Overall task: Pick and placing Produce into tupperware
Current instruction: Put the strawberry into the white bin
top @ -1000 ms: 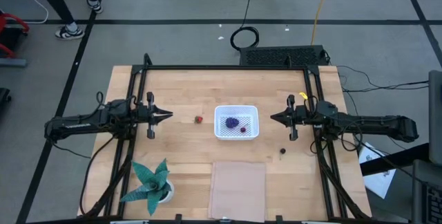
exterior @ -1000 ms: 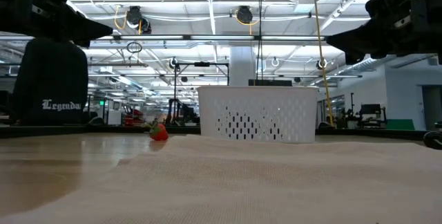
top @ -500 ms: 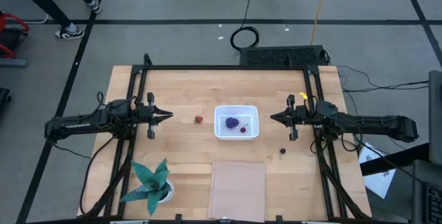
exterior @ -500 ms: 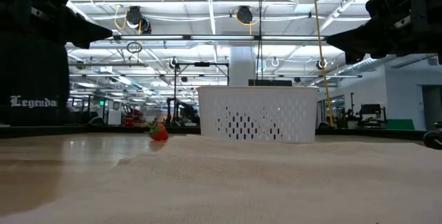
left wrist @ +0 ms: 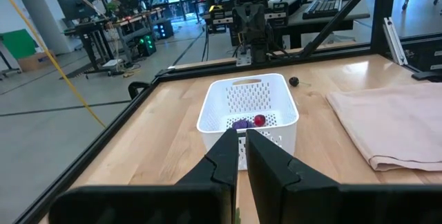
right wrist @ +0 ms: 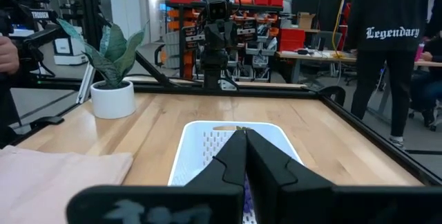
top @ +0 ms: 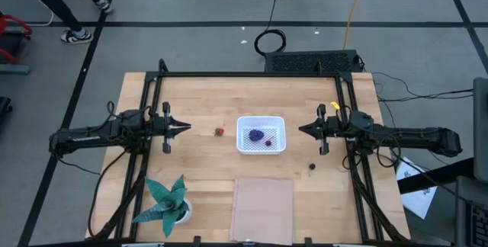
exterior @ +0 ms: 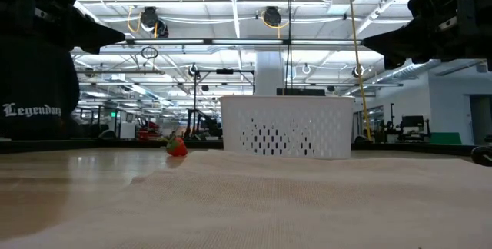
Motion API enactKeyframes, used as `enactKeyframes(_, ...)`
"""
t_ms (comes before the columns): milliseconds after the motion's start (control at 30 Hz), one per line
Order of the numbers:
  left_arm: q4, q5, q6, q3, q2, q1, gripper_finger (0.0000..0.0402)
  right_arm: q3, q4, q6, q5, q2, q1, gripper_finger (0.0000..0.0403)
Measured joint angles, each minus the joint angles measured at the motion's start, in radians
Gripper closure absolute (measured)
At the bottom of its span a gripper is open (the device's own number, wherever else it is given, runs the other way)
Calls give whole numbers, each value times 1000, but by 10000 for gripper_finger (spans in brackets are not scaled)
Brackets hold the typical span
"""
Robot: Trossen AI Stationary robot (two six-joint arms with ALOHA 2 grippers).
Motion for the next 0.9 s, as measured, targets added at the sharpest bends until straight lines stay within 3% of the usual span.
enactKeyframes(900,2,0,-4,0,0,0,369,0,-1,0,0,0,0,403)
